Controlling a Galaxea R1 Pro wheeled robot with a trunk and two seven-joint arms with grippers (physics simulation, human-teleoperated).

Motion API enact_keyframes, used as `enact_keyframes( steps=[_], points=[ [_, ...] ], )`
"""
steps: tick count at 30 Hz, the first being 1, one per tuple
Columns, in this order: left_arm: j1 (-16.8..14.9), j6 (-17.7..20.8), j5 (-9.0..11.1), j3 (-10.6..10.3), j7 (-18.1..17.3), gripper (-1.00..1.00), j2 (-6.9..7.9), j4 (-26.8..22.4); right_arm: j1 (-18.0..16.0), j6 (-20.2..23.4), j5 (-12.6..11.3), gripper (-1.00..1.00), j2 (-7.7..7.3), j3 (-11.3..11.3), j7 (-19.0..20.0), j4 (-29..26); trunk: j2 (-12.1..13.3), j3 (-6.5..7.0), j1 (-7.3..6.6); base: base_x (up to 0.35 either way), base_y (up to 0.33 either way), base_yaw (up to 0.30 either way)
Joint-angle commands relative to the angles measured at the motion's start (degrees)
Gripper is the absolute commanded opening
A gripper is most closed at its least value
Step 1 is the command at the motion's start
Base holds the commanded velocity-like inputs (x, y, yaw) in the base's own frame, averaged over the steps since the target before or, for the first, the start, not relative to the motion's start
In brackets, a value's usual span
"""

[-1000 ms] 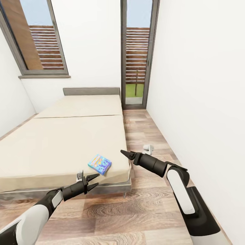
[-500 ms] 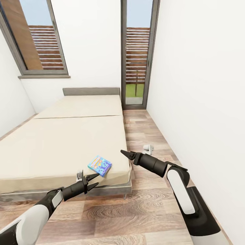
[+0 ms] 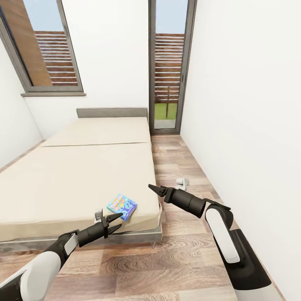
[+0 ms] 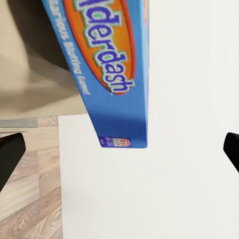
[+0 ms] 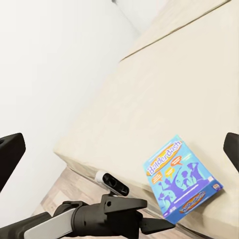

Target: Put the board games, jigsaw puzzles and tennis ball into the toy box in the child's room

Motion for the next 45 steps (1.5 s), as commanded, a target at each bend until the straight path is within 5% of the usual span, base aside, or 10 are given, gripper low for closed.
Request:
enact_keyframes(
  steps=[1,45],
  points=[
    [-0.04,0.57,-0.39,0.38,-0.24,1.00,-0.03,-0.02,-0.04,0.23,0.04,1.00,-0.01,-0.04,0.15,-0.01,-0.02,-0.05,-0.01,0.009,0.000,0.000],
    [-0.04,0.57,-0.39,0.38,0.20,1.00,0.05,-0.10,-0.04,0.23,0.10,1.00,-0.13,-0.12,0.13,0.04,-0.02,-0.05,-0.01,0.000,-0.028,0.000]
  ],
)
